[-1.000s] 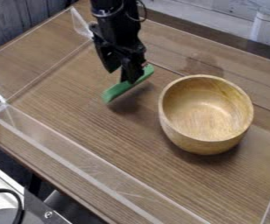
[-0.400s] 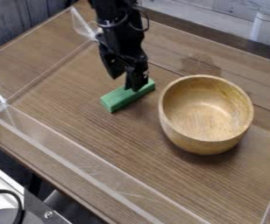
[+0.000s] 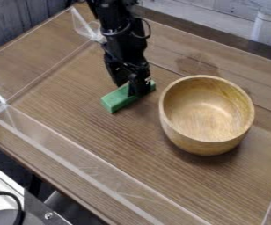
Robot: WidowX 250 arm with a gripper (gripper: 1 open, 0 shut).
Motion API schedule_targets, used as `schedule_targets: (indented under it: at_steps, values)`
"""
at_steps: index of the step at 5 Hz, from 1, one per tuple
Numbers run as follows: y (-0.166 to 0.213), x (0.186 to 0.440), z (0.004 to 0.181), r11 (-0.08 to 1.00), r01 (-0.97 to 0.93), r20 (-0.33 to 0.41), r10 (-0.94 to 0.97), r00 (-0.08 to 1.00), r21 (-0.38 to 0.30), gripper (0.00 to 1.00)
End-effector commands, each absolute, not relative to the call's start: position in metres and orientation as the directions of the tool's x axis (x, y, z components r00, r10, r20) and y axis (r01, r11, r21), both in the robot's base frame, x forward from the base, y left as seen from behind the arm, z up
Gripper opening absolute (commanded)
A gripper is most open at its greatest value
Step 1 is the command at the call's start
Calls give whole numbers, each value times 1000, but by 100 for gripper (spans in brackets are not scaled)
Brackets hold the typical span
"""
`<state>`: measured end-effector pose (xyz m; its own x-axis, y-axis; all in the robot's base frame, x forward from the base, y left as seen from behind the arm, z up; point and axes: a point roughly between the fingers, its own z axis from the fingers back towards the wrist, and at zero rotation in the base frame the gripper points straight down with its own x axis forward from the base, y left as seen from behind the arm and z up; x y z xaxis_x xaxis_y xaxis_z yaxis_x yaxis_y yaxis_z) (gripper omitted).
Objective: Put the green block in the brown bowl
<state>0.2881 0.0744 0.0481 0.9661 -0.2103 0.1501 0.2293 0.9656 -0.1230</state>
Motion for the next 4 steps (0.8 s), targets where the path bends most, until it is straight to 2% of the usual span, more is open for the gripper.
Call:
schedule_targets:
  at_steps: [1,2,3,4]
  values:
    - [82,297,56,968,227,208,-202,957,-104,100]
    - [83,300,58,975,203,182,-185,966,-87,0]
    - [84,300,52,974,209,172,-191,966,-90,0]
    - [83,301,56,971,224,179,-207,962,-82,0]
